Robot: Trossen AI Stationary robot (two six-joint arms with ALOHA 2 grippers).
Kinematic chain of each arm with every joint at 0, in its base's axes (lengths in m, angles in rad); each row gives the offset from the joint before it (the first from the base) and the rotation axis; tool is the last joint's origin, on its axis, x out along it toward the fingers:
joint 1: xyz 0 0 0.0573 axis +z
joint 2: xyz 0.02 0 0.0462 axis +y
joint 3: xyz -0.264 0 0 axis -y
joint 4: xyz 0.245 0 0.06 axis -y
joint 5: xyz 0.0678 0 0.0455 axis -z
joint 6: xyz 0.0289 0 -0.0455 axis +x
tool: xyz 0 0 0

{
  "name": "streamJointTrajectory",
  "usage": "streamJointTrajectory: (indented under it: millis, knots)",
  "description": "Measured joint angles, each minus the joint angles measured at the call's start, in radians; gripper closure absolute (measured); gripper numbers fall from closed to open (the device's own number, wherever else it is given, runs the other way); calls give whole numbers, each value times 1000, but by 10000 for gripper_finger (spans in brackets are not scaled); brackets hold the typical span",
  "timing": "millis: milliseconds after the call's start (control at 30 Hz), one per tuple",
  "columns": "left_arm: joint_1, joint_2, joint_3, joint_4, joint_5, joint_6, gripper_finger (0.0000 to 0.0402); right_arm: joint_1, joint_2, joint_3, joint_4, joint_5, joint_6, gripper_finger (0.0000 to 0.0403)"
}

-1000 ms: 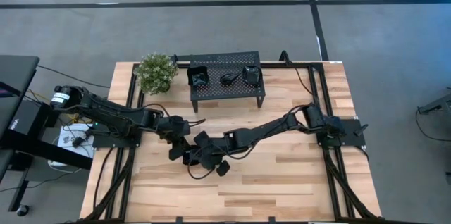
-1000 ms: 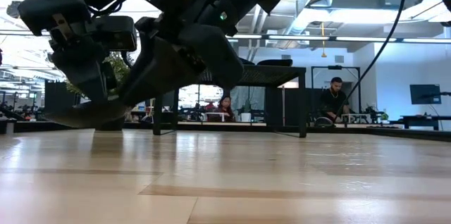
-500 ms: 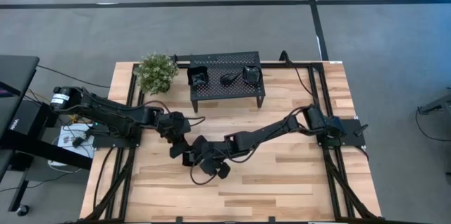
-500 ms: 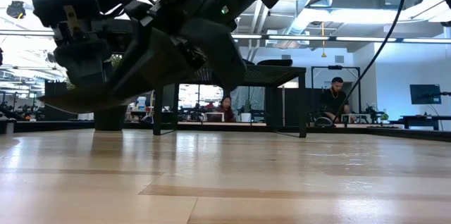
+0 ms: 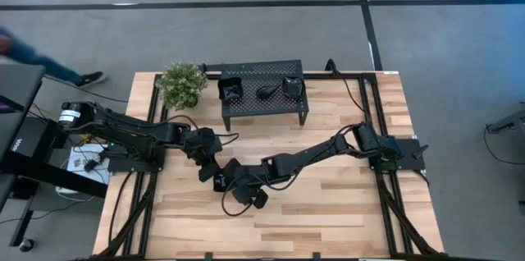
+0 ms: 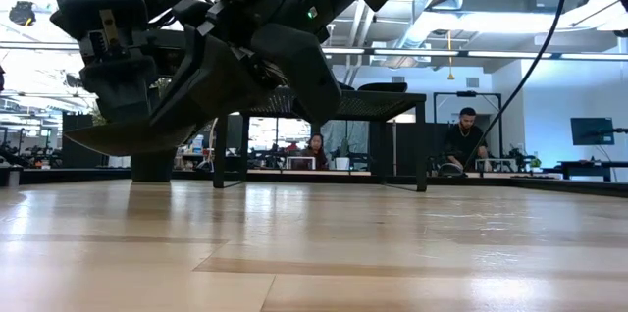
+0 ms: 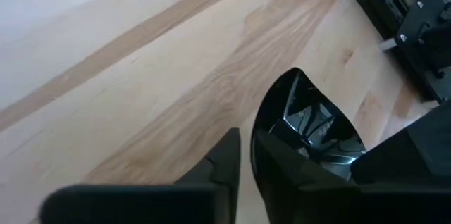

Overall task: Pick & Place Mini shaped plates
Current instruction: Stack the leaf shaped plate on top of the leaf shaped plates on the shelf

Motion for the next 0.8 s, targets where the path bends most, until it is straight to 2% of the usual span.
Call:
streamJointTrajectory:
  millis: [167, 300, 500, 667, 800]
  knots:
    - [0, 0, 0, 3, -3, -1, 394, -12, -1, 0, -1, -2, 2, 398]
    - [0, 0, 0, 16, -3, -1, 386, -11, -1, 0, 0, -1, 15, 392]
    - [0, 0, 0, 70, -49, 42, 349, -12, -1, 0, -6, -1, 74, 400]
    - [0, 0, 0, 103, -131, 80, 320, -12, -1, 0, -12, 2, 318, 399]
    - [0, 0, 0, 162, -197, 170, 314, 0, -1, 0, -50, 19, 466, 400]
